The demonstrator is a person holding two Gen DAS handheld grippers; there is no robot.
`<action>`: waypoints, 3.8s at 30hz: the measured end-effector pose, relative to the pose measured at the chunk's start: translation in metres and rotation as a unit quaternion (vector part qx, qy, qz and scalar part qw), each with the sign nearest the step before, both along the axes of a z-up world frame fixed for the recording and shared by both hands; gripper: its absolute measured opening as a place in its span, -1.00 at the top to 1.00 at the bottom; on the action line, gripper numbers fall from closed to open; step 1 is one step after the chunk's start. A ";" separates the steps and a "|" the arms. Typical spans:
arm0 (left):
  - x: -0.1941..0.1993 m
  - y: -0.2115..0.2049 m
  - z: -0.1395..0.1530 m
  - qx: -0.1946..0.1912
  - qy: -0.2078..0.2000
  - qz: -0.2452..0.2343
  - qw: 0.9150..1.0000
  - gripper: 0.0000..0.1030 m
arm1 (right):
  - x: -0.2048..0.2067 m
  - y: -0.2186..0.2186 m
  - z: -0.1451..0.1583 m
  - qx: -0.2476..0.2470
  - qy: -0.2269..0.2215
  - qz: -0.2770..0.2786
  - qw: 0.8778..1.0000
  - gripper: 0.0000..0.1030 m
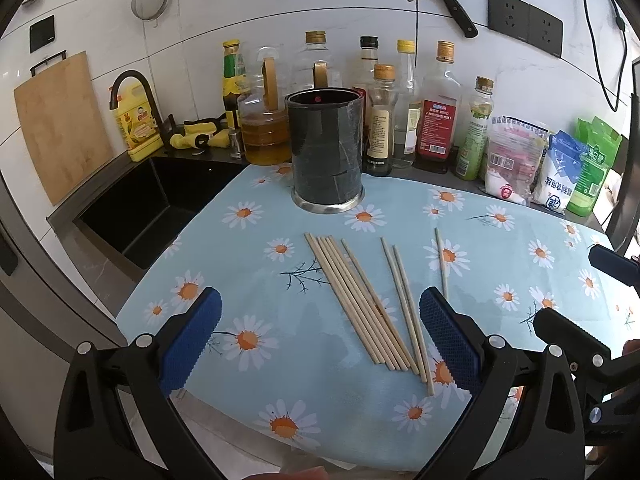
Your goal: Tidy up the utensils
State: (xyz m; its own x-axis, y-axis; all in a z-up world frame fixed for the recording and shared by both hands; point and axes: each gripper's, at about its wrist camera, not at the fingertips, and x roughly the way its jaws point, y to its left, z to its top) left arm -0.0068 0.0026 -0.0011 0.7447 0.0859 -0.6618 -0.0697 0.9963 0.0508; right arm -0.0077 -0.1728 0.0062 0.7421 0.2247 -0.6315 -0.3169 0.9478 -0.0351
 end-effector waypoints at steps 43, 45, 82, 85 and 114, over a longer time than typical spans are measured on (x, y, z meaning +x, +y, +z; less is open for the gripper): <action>0.001 -0.002 -0.001 0.007 0.015 0.027 0.999 -0.89 | 0.005 0.005 0.000 -0.018 -0.003 0.030 0.999 -0.85; 0.001 -0.003 -0.001 0.007 0.016 0.027 0.999 -0.89 | 0.006 0.004 -0.001 -0.017 0.001 0.030 0.999 -0.85; 0.093 0.039 -0.080 -0.069 0.195 0.017 0.978 -0.89 | 0.078 0.017 -0.063 -0.040 0.123 -0.061 0.990 -0.85; 0.102 0.042 -0.085 -0.077 0.205 0.020 0.975 -0.89 | 0.086 0.022 -0.075 -0.053 0.131 -0.065 0.988 -0.85; 0.139 0.046 -0.108 -0.057 0.244 0.089 0.964 -0.92 | 0.130 0.021 -0.118 -0.061 0.197 -0.107 0.973 -0.85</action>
State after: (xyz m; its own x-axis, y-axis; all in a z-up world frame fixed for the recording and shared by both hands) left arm 0.1318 0.0488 -0.1092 0.3219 0.0893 -0.9426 -0.2346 0.9720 0.0120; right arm 0.1222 -0.1513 -0.1116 0.4583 -0.0027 -0.8888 -0.1236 0.9901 -0.0668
